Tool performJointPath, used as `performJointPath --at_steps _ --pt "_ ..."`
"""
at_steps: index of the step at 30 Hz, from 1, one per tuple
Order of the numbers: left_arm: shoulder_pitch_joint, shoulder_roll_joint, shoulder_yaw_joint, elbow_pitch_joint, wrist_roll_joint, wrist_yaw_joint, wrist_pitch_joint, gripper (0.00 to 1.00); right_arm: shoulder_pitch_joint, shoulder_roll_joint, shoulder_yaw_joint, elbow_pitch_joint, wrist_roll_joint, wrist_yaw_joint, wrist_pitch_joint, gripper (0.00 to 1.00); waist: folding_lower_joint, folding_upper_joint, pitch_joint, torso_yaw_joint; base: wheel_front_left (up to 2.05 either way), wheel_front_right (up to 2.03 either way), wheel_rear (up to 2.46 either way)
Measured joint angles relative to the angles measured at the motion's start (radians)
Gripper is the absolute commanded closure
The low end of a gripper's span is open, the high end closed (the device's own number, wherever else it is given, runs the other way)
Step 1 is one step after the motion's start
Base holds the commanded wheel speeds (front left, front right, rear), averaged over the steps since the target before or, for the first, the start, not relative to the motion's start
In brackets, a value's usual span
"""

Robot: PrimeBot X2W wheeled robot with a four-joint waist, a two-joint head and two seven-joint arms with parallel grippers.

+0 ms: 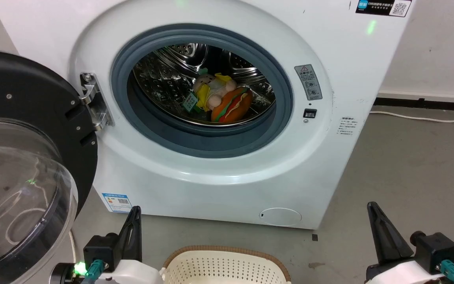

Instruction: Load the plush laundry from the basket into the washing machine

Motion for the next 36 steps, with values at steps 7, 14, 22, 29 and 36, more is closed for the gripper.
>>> performJointPath --at_steps 7,14,22,29,36 --pt "0.000 -0.004 0.008 -0.011 0.009 -0.006 0.014 1.00 -0.014 0.000 0.000 0.001 -0.005 0.000 0.014 1.00 0.0000 0.0000 0.000 0.002 0.00 0.00 0.00" --pt "0.000 -0.006 0.017 -0.018 0.019 -0.009 0.029 1.00 -0.018 0.000 0.000 0.001 -0.011 0.000 0.029 1.00 0.0000 0.0000 0.000 0.004 0.00 0.00 0.00" --pt "-0.001 -0.009 0.030 -0.029 0.036 -0.018 0.043 1.00 -0.020 0.000 0.000 0.002 -0.020 0.000 0.045 1.00 0.0000 0.0000 0.001 0.006 0.00 0.00 0.00" --pt "-0.002 -0.011 0.039 -0.037 0.045 -0.019 0.058 1.00 -0.030 0.000 0.000 0.003 -0.028 0.000 0.058 1.00 0.0000 0.0001 0.001 0.008 0.00 0.00 0.00" --pt "-0.004 -0.015 0.047 -0.048 0.057 -0.027 0.071 1.00 -0.035 0.000 0.000 0.003 -0.037 0.000 0.074 1.00 0.0000 0.0000 0.001 0.010 0.00 0.00 0.00"
